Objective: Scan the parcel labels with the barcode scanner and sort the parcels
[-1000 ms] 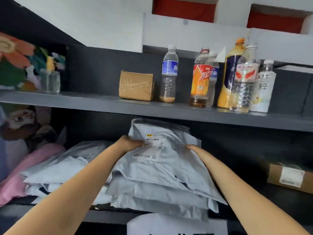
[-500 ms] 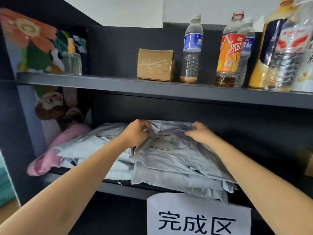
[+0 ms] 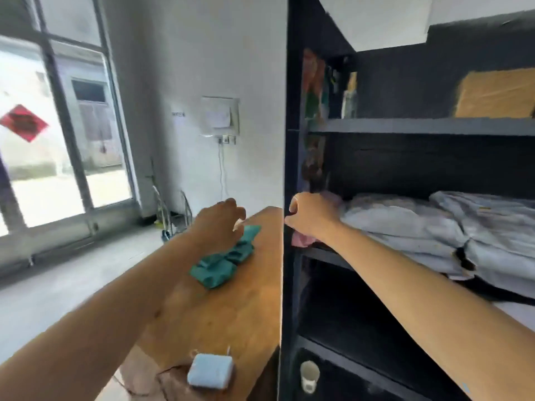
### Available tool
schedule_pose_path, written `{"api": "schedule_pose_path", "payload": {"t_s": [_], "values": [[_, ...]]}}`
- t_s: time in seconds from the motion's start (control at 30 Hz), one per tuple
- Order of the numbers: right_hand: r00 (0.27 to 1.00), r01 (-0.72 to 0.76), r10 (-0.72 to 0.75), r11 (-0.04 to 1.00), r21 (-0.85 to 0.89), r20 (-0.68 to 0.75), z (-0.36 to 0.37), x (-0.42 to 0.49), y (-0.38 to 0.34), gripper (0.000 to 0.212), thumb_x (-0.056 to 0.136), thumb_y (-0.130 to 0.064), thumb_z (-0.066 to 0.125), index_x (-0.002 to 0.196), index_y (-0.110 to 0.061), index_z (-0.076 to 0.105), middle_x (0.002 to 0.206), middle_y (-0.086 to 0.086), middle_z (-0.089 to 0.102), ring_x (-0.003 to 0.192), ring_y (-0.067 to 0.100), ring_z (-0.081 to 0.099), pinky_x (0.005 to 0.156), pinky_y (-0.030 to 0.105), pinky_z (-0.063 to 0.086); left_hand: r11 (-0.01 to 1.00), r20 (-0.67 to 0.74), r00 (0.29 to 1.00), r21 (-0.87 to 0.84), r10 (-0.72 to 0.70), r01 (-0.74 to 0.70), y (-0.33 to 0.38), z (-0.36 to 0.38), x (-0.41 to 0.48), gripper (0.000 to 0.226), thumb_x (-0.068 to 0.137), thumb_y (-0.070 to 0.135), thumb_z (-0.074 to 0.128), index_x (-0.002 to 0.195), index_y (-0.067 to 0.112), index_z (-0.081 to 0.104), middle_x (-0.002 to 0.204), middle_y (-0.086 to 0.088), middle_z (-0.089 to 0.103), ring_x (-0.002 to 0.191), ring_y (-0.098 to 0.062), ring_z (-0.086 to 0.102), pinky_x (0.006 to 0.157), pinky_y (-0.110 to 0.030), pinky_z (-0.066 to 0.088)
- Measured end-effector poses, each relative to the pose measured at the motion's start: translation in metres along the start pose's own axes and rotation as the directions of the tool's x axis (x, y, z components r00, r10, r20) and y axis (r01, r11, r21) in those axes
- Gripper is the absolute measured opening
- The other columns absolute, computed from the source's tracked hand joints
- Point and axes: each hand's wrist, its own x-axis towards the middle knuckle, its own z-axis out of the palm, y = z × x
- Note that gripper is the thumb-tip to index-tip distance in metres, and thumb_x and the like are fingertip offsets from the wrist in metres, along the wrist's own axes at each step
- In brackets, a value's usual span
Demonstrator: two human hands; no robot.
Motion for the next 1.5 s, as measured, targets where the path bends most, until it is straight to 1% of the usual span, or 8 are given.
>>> {"api": "schedule_pose_path", "payload": {"t_s": [0.2,0.37,0.57,0.7,0.87,1.13,1.27,1.5], "values": [[0.961,0.177,-0.179,0.984,0.027,0.209,0.101,0.047,-0.157,0.025,0.081,-0.018,0.060,0.105,-0.010,0.062,0.106,0.006,0.065,0.098,0.026,0.061,0.075,0.032,0.048,0.938,0.011,0.940,0.075,-0.341,0.339,-0.201,-0.035,-0.094,0.033,0.091,0.029,0.054,0.123,0.020,0.055,0.124,-0.002,0.052,0.112,-0.023,0.055,0.087,-0.033,0.044],[0.926,0.281,-0.300,0.953,0.111,0.230,0.169,0.098,-0.261,0.026,0.083,-0.021,0.058,0.104,-0.006,0.062,0.100,0.008,0.065,0.090,0.025,0.060,0.072,0.030,0.046,0.845,0.027,0.854,0.162,-0.520,0.509,-0.329,-0.038,-0.143,0.035,0.091,0.032,0.053,0.125,0.020,0.053,0.124,-0.007,0.047,0.110,-0.027,0.055,0.089,-0.038,0.047],[0.895,0.308,-0.348,0.935,0.178,0.279,0.260,0.193,-0.358,0.027,0.073,-0.013,0.059,0.096,-0.001,0.067,0.079,0.009,0.066,0.063,0.018,0.057,0.059,0.026,0.045,0.806,0.051,0.816,0.204,-0.576,0.556,-0.464,-0.026,-0.131,0.035,0.090,0.029,0.055,0.124,0.019,0.054,0.123,-0.006,0.047,0.108,-0.024,0.055,0.089,-0.038,0.049],[0.894,0.263,-0.328,0.936,0.236,0.305,0.306,0.274,-0.416,0.021,0.074,-0.015,0.062,0.090,-0.003,0.067,0.077,0.005,0.063,0.084,0.025,0.065,0.068,0.030,0.050,0.808,0.072,0.818,0.232,-0.570,0.542,-0.556,-0.026,-0.097,0.038,0.090,0.029,0.053,0.127,0.021,0.051,0.124,-0.005,0.047,0.114,-0.024,0.052,0.092,-0.039,0.047],[0.914,0.219,-0.284,0.947,0.237,0.289,0.360,0.353,-0.484,0.021,0.076,-0.014,0.063,0.091,0.000,0.068,0.077,0.008,0.065,0.078,0.024,0.064,0.072,0.032,0.052,0.781,0.092,0.781,0.187,-0.618,0.596,-0.668,-0.011,-0.063,0.040,0.091,0.030,0.052,0.129,0.020,0.048,0.128,-0.007,0.047,0.115,-0.025,0.052,0.096,-0.037,0.044],[0.950,0.119,-0.131,0.991,0.059,0.283,0.454,0.448,-0.545,0.011,0.079,-0.018,0.061,0.084,-0.007,0.060,0.079,0.005,0.062,0.081,0.024,0.061,0.064,0.027,0.044,0.899,0.129,0.890,0.037,-0.438,0.437,-0.834,0.051,0.034,0.038,0.091,0.028,0.054,0.128,0.019,0.050,0.128,-0.007,0.050,0.117,-0.025,0.051,0.095,-0.035,0.042],[0.971,-0.110,0.095,0.992,0.055,0.220,0.475,0.499,-0.543,0.027,0.080,-0.020,0.062,0.099,-0.002,0.066,0.095,0.014,0.071,0.080,0.025,0.063,0.074,0.034,0.052,0.959,0.162,0.950,-0.055,-0.266,0.278,-0.895,0.079,0.107,0.036,0.091,0.025,0.054,0.126,0.016,0.052,0.126,-0.006,0.051,0.115,-0.023,0.052,0.090,-0.029,0.041],[0.915,-0.404,0.404,0.913,-0.050,-0.012,0.476,0.552,-0.499,0.031,0.079,-0.019,0.058,0.102,0.000,0.067,0.100,0.016,0.071,0.092,0.031,0.068,0.069,0.033,0.052,0.952,0.215,0.977,-0.299,0.005,0.061,-0.912,0.150,0.255,0.036,0.088,0.024,0.056,0.124,0.017,0.055,0.124,-0.007,0.056,0.107,-0.025,0.058,0.094,-0.039,0.048]]}}
